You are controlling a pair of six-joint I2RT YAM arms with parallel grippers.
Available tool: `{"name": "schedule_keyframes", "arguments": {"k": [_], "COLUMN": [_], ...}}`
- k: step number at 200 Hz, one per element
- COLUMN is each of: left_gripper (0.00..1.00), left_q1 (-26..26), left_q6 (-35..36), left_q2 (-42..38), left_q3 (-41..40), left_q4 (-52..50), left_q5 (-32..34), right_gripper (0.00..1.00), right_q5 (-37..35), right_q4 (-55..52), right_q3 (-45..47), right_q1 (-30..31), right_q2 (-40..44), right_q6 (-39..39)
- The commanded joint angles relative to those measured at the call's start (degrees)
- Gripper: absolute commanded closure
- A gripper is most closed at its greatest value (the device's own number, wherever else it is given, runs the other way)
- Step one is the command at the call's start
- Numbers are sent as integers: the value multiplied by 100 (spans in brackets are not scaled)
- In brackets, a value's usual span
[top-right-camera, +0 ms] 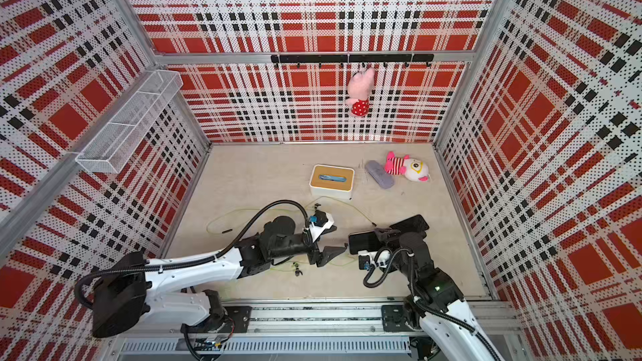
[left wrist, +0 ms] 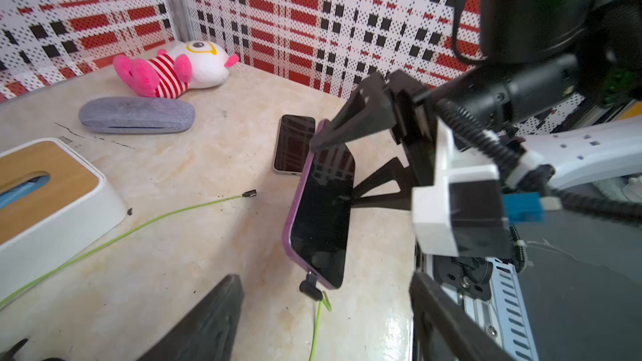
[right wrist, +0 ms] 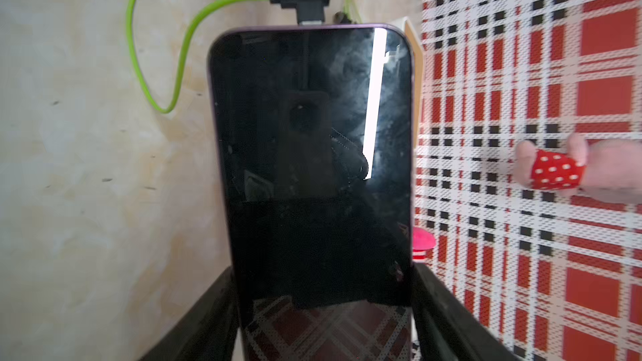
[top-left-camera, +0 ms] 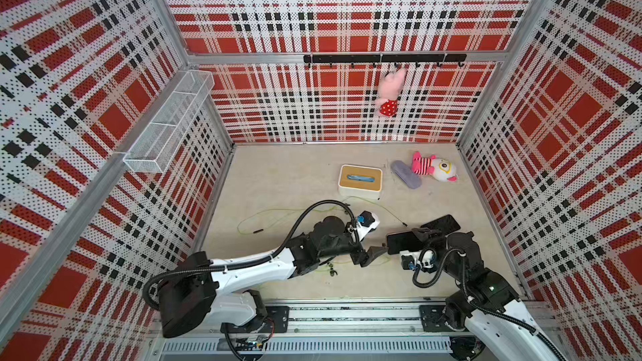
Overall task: Plug wired earphones into phones
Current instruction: Place the phone at the center of the board.
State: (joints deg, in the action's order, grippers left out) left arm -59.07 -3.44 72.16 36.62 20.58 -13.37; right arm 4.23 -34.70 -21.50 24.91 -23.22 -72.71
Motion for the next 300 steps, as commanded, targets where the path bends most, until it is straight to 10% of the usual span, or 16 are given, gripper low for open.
{"name": "schedule_keyframes", "arguments": {"k": [1, 120, 151, 177, 218, 242, 275, 300], "left_gripper": [17, 17, 17, 15, 5, 4, 4, 4], "left_q1": [115, 774, 748, 705, 710, 748, 920, 1349], "left_q6": [-200, -101, 33, 142, 43, -274, -981, -1550], "left_q2": [-345, -975, -1080, -1242, -1341, -1225, -1071, -1093], "left_q3": [-483, -1413, -1521, -1691, -1767, -1588, -1428, -1494], "left_q4": [922, 1646, 1684, 1870, 1992, 1961, 2002, 1971], "left_q5": [379, 483, 661, 925, 1328, 1336, 1455, 1932], "right_gripper": [55, 49, 35, 1, 0, 0, 0, 0], "right_q5": [-87, 168, 49, -46, -47, 436, 590, 1365], "right_q4": [-468, -1336, -1535, -1448, -1774, -1591, 928, 1775], "right_q3": [-272, -159, -232, -258, -882, -1576, -1893, -2036], "right_q1": [-164, -1572, -1602, -1599, -1599, -1602, -1603, -1594], "right_q2": [-348, -2554, -3029, -2966, -2423, -2002, -1848, -2539], "right_q6": [390, 403, 338, 348, 693, 1733, 6062, 7714]}}
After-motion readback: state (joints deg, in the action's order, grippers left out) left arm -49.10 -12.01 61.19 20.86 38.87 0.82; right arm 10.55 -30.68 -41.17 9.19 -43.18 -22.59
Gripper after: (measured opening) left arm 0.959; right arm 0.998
